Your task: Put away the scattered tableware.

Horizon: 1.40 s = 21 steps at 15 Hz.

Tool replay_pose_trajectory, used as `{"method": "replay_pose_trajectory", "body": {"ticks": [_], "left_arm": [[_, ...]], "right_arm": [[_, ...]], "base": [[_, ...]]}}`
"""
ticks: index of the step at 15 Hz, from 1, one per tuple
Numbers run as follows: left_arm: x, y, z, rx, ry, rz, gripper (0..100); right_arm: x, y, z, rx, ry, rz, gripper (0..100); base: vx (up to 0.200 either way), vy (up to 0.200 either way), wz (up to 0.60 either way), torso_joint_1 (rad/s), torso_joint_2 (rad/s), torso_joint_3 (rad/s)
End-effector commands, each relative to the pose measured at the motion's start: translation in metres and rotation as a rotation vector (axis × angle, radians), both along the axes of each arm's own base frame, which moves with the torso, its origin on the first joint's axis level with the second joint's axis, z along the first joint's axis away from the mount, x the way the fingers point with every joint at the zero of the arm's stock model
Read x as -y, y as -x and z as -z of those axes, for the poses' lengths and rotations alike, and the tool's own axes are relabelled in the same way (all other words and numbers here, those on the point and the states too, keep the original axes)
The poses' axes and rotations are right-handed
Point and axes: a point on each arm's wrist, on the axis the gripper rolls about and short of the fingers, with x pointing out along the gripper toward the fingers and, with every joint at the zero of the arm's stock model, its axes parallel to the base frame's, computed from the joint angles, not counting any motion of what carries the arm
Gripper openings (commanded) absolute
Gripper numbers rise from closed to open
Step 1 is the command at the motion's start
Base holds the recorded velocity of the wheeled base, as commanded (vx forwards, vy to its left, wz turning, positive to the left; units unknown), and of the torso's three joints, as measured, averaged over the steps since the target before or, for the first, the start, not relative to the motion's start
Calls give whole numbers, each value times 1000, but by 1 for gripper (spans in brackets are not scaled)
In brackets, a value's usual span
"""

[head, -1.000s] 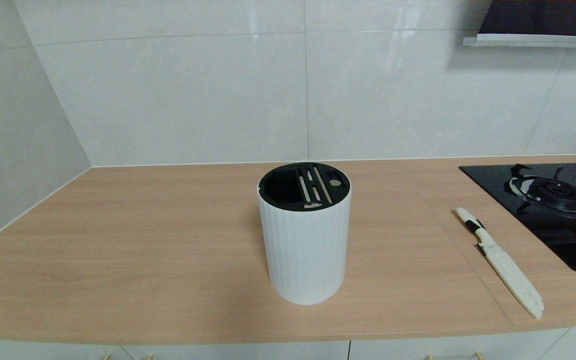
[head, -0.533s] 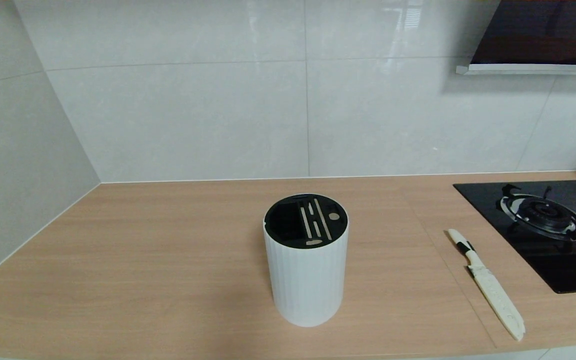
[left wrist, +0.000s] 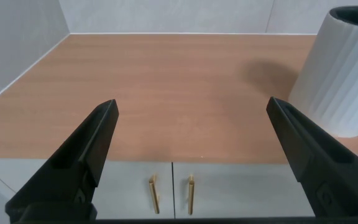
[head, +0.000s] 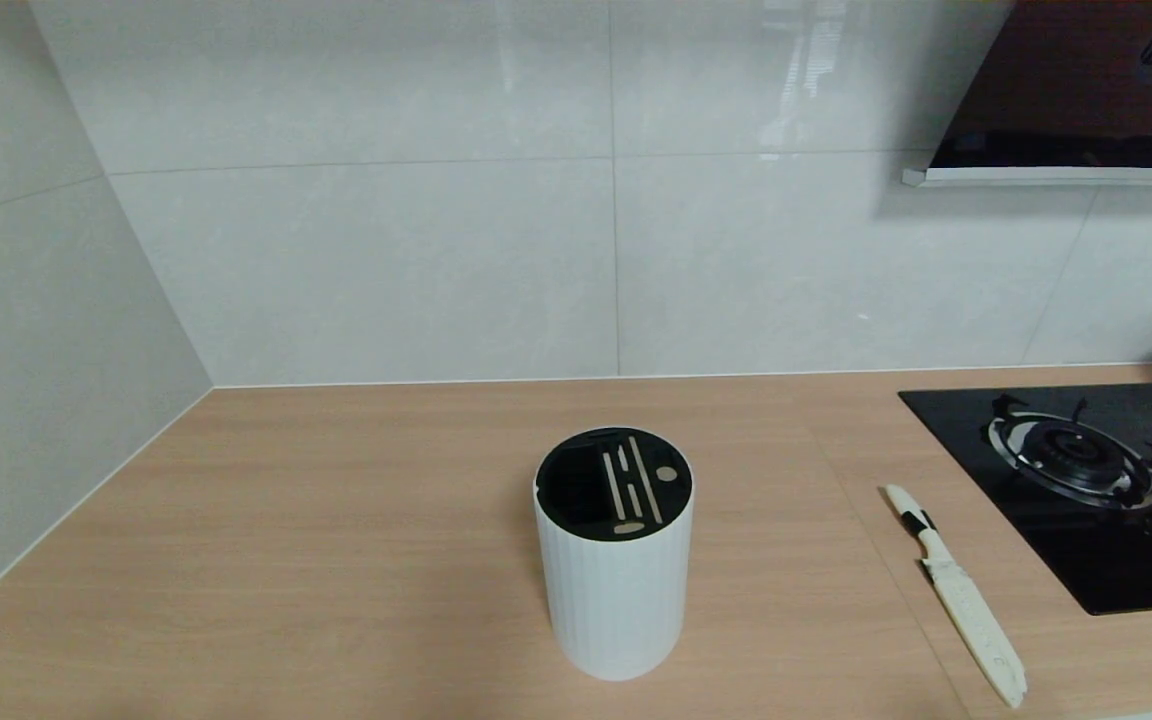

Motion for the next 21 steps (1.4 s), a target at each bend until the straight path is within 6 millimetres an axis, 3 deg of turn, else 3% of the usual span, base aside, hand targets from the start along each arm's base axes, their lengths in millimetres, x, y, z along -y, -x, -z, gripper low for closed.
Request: {"method": "replay_pose_trajectory", "body": {"ticks": [1,19,20,21], "left_arm": [[0,0,0,0,1,-1,100],[0,0,0,0,0,-1,100],[0,0,0,0,0,-1,100],[0,0,0,0,0,-1,100]], "right_arm": [[0,0,0,-1,1,-1,100],[0,-2,-1,-22,41,-11,100],[0,-2,-9,-8,39,-13,100],[0,3,-41,65,18,-33,100]], "base": [[0,0,0,0,0,0],[0,-11,0,0,0,0],[0,0,0,0,0,0],[0,0,0,0,0,0]]}}
